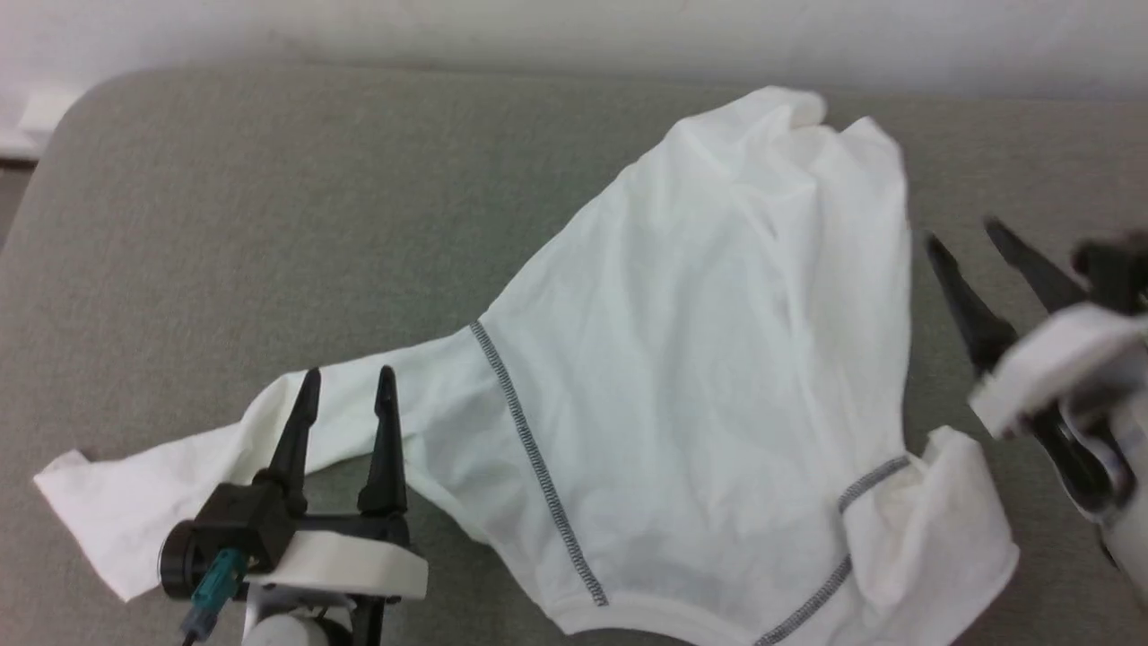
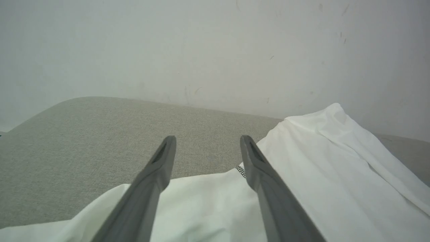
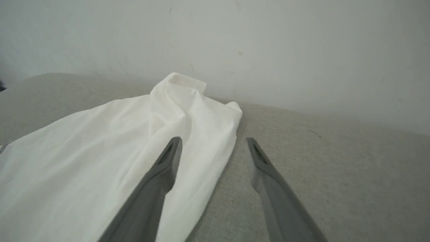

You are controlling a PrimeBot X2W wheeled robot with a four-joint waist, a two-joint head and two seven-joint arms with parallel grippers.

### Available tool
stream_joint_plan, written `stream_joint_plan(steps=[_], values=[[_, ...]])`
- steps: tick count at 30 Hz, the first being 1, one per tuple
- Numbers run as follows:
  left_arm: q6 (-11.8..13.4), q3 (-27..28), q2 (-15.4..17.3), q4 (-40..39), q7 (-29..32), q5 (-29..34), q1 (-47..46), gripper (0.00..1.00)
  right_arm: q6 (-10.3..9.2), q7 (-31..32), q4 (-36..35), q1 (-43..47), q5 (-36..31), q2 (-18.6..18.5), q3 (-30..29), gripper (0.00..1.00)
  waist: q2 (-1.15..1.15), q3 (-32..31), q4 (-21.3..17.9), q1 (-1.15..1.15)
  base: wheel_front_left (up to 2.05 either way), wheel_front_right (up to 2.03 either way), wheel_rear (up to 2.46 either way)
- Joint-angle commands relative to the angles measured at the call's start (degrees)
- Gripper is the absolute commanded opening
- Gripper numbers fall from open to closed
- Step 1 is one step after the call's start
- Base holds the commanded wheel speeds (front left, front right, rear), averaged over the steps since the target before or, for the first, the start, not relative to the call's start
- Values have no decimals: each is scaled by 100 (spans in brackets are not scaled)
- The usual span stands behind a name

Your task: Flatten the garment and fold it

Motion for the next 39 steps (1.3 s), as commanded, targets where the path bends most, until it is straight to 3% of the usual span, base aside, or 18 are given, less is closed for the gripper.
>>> stream_joint_plan(steps=[1,6,11,17,24,26,27,31,39], values=[[-42,27,19,0,-27,25,62,100,-6,76,-80,212,23,-59,-95,100,-1,-700,-642,1,0,0,0],[-49,187,26,-30,-27,15,352,100,-6,1323,-1035,1691,-38,-267,-1113,100,-1,-924,-841,1,0,0,0],[-68,195,18,-29,-27,21,459,100,-6,2670,-2116,2772,-73,-91,-1656,100,-1,-958,-855,1,0,0,0],[-101,155,6,-9,-27,24,410,100,-6,3839,-2857,3267,-72,269,-1570,100,-1,-884,-724,1,0,0,0],[-102,109,-11,31,-27,13,283,100,-6,4448,-2415,2975,-174,566,-1252,100,-1,-708,-642,1,0,0,0],[-106,109,-15,55,-27,6,260,100,-6,4527,-2222,2840,-132,608,-1166,28,-1,-690,-635,1,0,0,0],[-111,105,-17,71,-27,5,247,100,-6,4549,-2143,2783,-110,610,-1137,0,-1,-688,-626,1,0,0,0],[-125,104,-21,112,-27,9,211,100,-6,4301,-2094,2524,-194,515,-1339,0,-1,-708,-610,1,0,0,0],[-155,103,-28,126,-27,41,180,100,-6,3582,-1654,1843,-885,279,-2685,0,-1,-701,-591,1,0,0,0]])
